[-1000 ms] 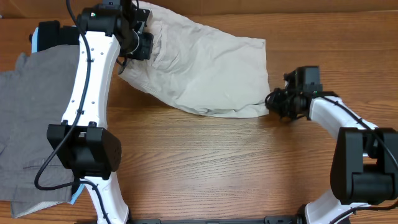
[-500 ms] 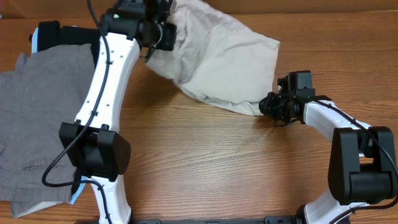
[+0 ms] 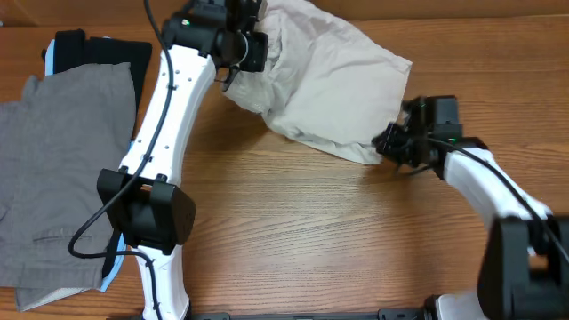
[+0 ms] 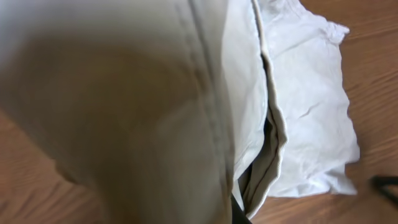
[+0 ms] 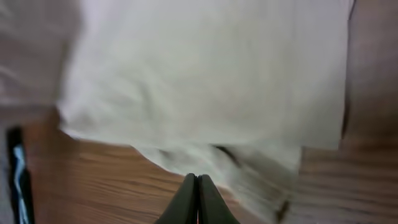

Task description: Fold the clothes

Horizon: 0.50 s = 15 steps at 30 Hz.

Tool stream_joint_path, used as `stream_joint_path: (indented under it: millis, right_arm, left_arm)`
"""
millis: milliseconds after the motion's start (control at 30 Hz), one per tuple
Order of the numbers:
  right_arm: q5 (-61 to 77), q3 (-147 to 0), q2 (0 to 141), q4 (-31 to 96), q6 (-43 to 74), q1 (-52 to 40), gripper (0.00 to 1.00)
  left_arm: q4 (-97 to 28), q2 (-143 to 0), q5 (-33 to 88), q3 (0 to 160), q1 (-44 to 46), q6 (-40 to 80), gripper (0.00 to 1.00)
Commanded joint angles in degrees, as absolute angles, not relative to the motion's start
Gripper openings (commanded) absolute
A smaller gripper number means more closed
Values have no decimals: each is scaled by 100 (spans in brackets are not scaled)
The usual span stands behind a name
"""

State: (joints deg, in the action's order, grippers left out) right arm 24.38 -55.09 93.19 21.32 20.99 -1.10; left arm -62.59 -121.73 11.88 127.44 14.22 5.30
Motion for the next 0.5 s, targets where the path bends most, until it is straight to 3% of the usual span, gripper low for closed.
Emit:
stream_joint_path:
  millis: [0, 467]
  right_arm:
    - [1837, -5719, 9013, 1973, 2104, -51, 4]
    - [1500, -5719, 10510, 1608, 1758, -64, 4]
  left_arm:
    - [-6416, -12051, 1227, 13065, 1365, 644, 4]
    - [-8263, -12051, 1201, 13067, 1243, 434, 4]
